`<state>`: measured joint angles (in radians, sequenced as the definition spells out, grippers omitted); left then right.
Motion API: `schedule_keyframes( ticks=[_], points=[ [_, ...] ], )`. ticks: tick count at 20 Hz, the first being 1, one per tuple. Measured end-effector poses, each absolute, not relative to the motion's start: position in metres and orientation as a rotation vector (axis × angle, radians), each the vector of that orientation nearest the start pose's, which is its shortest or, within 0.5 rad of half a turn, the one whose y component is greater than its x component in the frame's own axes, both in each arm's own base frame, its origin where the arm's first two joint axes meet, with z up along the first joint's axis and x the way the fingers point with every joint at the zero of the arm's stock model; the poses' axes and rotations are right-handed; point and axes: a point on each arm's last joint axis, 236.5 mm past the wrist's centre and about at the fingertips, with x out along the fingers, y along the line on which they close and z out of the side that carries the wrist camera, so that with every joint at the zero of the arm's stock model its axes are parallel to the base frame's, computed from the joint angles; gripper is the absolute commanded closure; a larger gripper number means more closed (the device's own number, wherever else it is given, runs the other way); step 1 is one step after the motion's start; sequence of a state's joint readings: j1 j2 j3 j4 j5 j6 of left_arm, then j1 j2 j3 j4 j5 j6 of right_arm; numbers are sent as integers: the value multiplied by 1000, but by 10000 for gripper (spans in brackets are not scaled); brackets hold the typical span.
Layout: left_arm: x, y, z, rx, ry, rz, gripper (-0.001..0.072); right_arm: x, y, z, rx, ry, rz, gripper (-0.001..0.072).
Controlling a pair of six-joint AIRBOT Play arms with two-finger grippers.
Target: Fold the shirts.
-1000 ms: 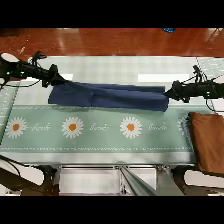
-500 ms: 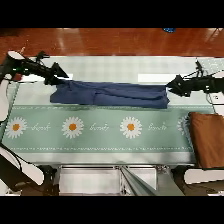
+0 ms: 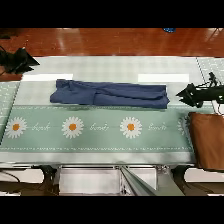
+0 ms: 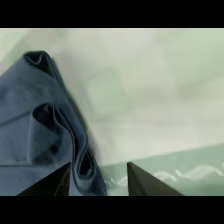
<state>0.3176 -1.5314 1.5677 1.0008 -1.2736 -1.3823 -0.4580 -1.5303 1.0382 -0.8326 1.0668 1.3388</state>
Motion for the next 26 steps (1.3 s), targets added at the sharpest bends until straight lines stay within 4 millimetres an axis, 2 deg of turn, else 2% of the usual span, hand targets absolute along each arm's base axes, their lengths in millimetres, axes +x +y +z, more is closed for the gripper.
schedule_keyframes(
  ticks=[1, 4, 7, 8, 9, 10, 12, 14, 16, 20, 23, 26],
  points=[
    [462, 9, 77, -474, 1066, -228, 201, 400, -32, -78, 913, 1246, 48, 302],
    [428, -37, 60, -447, 1051, -289, 201, 414, -5, -90, 980, 1231, 103, 303],
    [405, -74, 44, -438, 1066, -350, 201, 424, 22, -97, 1016, 1243, 160, 314],
    [402, -83, 41, -432, 1064, -363, 202, 428, 30, -99, 1013, 1247, 176, 444],
    [398, -91, 38, -422, 1069, -377, 203, 430, 37, -102, 1000, 1257, 187, 663],
    [396, -98, 37, -415, 1065, -389, 263, 431, 42, -104, 983, 1265, 198, 681],
    [392, -112, 34, -404, 1069, -415, 692, 436, 52, -97, 959, 1263, 237, 681],
    [389, -123, 33, -384, 1067, -441, 688, 435, 59, -79, 939, 1258, 288, 681],
    [386, -134, 33, -362, 1067, -468, 688, 426, 61, -54, 875, 1256, 333, 681],
    [380, -170, 28, -313, 1069, -542, 689, 393, 63, 15, 719, 1186, 390, 681],
    [381, -217, 14, -261, 1080, -617, 689, 360, 71, 67, 628, 1113, 421, 681],
    [379, -287, 1, -213, 1123, -729, 689, 324, 80, 106, 581, 1053, 435, 681]
  ],
)
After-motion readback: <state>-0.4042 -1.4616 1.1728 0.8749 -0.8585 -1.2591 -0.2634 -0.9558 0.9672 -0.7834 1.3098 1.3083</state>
